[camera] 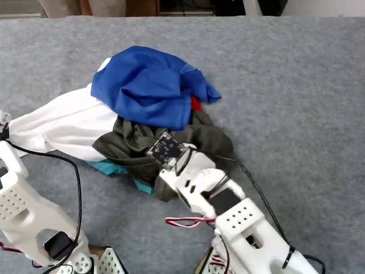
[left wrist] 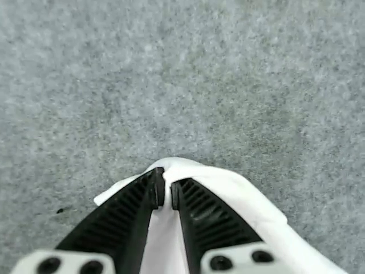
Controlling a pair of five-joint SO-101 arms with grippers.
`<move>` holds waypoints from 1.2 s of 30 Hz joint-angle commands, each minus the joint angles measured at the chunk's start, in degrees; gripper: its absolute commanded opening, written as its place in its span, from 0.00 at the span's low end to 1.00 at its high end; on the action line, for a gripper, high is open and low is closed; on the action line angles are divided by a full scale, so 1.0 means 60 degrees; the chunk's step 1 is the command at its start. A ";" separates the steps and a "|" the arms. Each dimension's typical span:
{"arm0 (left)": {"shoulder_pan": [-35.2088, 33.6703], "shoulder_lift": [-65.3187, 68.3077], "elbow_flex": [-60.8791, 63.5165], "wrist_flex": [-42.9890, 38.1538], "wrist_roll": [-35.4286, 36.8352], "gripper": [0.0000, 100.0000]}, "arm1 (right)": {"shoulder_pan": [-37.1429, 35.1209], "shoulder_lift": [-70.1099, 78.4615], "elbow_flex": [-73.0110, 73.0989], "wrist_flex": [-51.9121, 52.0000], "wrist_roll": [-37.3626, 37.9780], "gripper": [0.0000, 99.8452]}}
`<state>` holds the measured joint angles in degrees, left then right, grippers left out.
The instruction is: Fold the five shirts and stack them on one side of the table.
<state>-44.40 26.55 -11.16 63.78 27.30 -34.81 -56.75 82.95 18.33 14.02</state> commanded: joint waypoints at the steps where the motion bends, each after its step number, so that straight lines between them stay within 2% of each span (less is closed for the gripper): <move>1: 0.0220 -0.0095 -0.0117 -0.0234 0.0044 0.02 | 0.0667 -0.0300 -0.0447 0.0147 -0.0088 0.00; 7: 0.0278 -0.0095 0.0029 -0.0381 -0.0352 0.02 | 0.1912 -0.2073 -0.1546 0.2564 -0.0088 0.00; 9: 0.0278 -0.0095 0.0029 -0.0381 -0.0352 0.02 | 0.2000 -0.2879 -0.1751 0.3311 -0.0088 0.00; 12: 0.0278 -0.0095 0.0044 -0.0381 -0.0352 0.02 | 0.1018 -0.3685 -0.1604 0.4176 -0.0029 0.02; 15: 0.0396 -0.0095 0.0088 -0.0381 -0.0352 0.02 | -0.0462 -0.3846 -0.0813 0.4952 -0.0059 0.16; 17: 0.0454 -0.0095 0.0103 -0.0352 -0.0352 0.02 | -0.1238 -0.3832 -0.0198 0.4938 -0.0073 0.27; 19: 0.0527 -0.0095 0.0103 -0.0352 -0.0366 0.02 | -0.1590 -0.3817 0.0300 0.4484 -0.0073 0.32; 26: 0.0996 -0.0095 0.0396 -0.0352 -0.0410 0.02 | -0.1648 -0.3802 0.1751 0.1905 -0.0044 0.22; 30: 0.1055 -0.0095 0.0396 -0.0352 -0.0410 0.02 | -0.1590 -0.3817 0.2352 0.1553 -0.0029 0.08; 32: 0.1055 -0.0095 0.0396 -0.0352 -0.0410 0.02 | -0.1267 -0.3875 0.2396 0.1568 -0.0029 0.00; 34: 0.1055 -0.0095 0.0396 -0.0352 -0.0410 0.02 | -0.0667 -0.3875 0.2264 0.1553 -0.0029 0.02; 36: 0.1055 -0.0095 0.0381 -0.0366 -0.0425 0.02 | -0.0022 -0.3890 0.1956 0.1553 -0.0029 0.00</move>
<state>-38.86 26.64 -8.35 62.20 25.45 -40.09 -79.25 97.10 29.05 14.02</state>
